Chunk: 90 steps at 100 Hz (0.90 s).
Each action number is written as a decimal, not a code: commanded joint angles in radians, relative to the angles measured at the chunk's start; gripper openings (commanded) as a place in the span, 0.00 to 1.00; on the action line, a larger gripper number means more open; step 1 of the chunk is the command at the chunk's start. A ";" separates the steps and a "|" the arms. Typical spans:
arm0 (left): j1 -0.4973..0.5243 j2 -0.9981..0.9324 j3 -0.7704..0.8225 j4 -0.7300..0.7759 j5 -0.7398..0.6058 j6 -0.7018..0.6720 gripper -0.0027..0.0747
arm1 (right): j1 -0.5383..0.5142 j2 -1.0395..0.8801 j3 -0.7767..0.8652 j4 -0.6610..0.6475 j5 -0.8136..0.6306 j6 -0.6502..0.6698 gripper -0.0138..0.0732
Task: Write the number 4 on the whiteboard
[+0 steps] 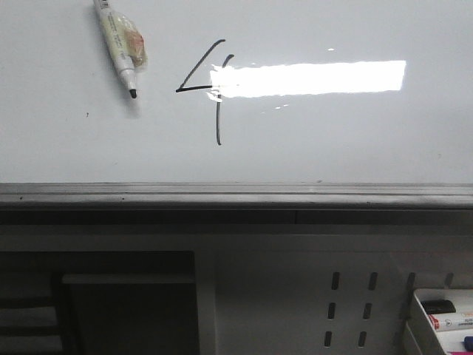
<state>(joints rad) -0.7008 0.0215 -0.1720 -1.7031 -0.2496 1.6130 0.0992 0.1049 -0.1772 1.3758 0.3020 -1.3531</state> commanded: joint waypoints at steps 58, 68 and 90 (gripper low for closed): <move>-0.001 0.011 -0.024 0.019 -0.009 -0.001 0.01 | -0.005 0.011 -0.025 0.025 -0.025 -0.010 0.08; -0.001 0.011 -0.024 0.021 -0.035 -0.001 0.01 | -0.005 0.011 -0.025 0.025 -0.025 -0.010 0.08; 0.001 0.015 -0.020 0.157 -0.033 -0.016 0.01 | -0.005 0.011 -0.025 0.025 -0.025 -0.010 0.08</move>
<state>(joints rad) -0.7008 0.0215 -0.1703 -1.6685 -0.3096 1.6130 0.0992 0.1049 -0.1772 1.3781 0.2999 -1.3531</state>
